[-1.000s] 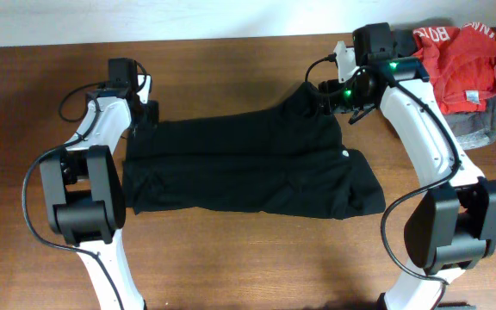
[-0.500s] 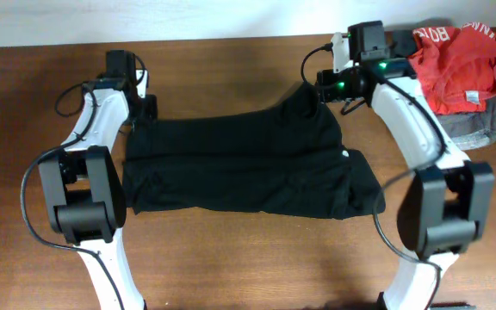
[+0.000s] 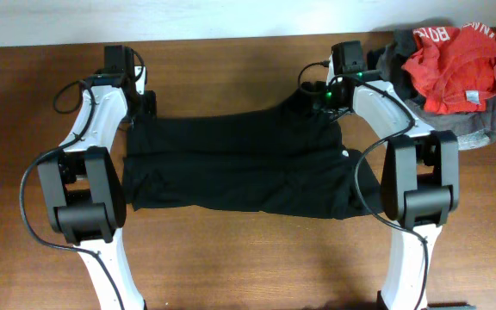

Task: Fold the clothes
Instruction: 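Grasp the top corners with both grippers and pull them toward the back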

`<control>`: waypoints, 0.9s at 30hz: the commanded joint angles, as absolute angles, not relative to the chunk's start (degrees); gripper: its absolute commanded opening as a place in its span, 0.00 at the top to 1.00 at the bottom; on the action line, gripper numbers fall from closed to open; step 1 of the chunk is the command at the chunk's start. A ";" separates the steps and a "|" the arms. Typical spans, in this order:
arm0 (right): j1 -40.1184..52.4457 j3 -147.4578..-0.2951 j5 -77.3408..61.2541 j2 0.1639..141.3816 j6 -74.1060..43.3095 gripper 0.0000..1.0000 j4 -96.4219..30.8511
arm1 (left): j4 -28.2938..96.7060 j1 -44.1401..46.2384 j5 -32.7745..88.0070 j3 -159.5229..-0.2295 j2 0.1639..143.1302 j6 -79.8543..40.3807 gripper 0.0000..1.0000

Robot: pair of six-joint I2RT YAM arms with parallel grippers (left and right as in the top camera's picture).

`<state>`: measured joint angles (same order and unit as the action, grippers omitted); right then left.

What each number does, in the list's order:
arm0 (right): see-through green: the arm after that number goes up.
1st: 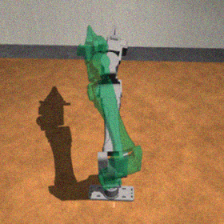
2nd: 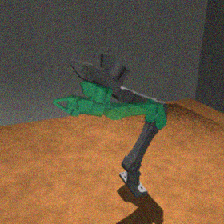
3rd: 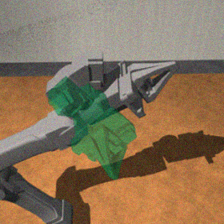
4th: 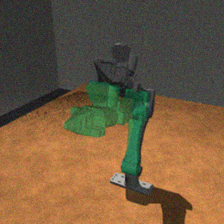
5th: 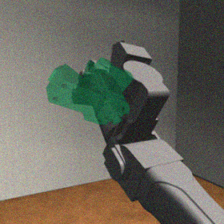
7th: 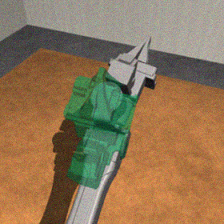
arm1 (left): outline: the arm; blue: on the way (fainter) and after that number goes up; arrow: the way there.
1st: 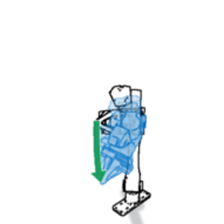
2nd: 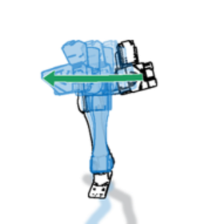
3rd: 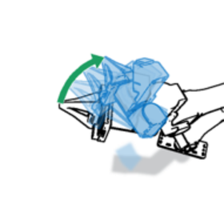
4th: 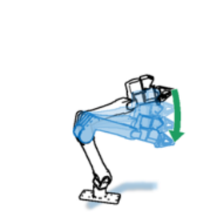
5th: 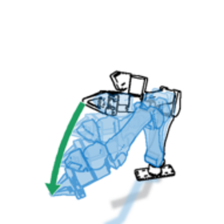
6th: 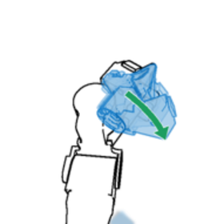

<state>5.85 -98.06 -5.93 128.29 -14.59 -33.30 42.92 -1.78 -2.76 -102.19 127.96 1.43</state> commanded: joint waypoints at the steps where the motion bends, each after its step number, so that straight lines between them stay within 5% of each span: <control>1: 6.09 -98.52 -4.21 129.71 -15.97 0.72 -32.42 | 42.92 -1.76 -2.31 -103.35 128.55 0.62 0.99; 12: 5.80 -98.98 -3.77 129.56 -15.97 0.96 -31.24 | 42.57 -1.80 -2.37 -103.72 128.55 0.64 0.99; 27: 2.90 -120.57 -6.48 125.36 -13.58 0.96 -60.05 | 54.98 -1.83 -2.33 -117.73 128.22 0.67 0.99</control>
